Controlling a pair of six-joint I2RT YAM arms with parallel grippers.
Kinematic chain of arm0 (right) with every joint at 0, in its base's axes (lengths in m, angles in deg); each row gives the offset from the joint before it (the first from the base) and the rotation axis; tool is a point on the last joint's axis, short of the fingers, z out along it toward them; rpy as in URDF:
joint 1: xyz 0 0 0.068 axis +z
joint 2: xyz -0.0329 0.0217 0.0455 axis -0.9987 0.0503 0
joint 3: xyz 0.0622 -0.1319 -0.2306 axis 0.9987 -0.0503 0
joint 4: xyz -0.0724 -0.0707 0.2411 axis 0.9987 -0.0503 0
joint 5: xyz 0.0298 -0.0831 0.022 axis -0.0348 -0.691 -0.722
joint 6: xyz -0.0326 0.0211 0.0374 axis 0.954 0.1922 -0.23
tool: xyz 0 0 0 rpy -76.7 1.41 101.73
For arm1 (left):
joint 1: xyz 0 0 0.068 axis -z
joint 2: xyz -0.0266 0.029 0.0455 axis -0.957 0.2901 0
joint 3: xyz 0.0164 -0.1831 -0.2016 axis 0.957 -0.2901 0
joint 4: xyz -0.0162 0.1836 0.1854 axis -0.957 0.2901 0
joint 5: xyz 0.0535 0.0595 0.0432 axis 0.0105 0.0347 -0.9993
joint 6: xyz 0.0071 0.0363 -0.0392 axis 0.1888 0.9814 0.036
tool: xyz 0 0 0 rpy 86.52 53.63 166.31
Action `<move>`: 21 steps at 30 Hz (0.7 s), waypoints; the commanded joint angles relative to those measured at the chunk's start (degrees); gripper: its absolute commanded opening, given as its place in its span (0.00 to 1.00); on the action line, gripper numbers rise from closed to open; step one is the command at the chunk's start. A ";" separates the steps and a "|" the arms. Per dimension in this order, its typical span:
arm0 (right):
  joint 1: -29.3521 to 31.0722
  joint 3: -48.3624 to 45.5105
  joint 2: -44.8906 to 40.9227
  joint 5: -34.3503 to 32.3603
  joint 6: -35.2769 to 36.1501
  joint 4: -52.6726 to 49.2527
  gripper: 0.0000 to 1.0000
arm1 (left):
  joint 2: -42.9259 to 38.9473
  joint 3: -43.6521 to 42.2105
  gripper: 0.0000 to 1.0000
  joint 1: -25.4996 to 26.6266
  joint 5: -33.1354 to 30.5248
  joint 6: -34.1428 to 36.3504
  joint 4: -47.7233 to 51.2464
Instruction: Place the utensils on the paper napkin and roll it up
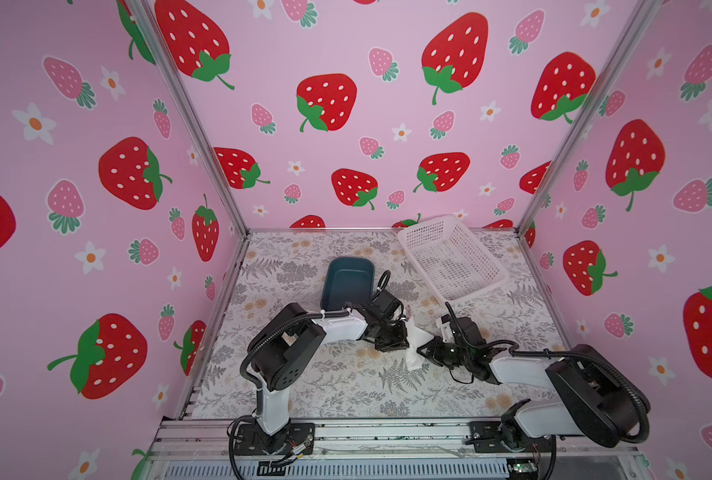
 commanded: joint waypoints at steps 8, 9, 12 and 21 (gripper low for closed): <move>-0.31 1.81 0.73 -0.44 0.34 -0.09 0.29 | 1.94 2.31 0.13 0.48 0.21 0.70 0.17; -0.49 2.14 1.02 -0.45 0.69 -0.29 0.32 | 2.01 2.44 0.13 0.43 0.21 0.76 0.20; -0.69 3.53 2.33 -0.29 2.02 -0.90 0.39 | 2.29 2.99 0.13 0.40 0.31 0.83 0.42; -0.76 5.66 6.46 -0.54 4.61 -1.32 0.37 | 2.43 4.25 0.13 0.43 0.00 1.40 1.35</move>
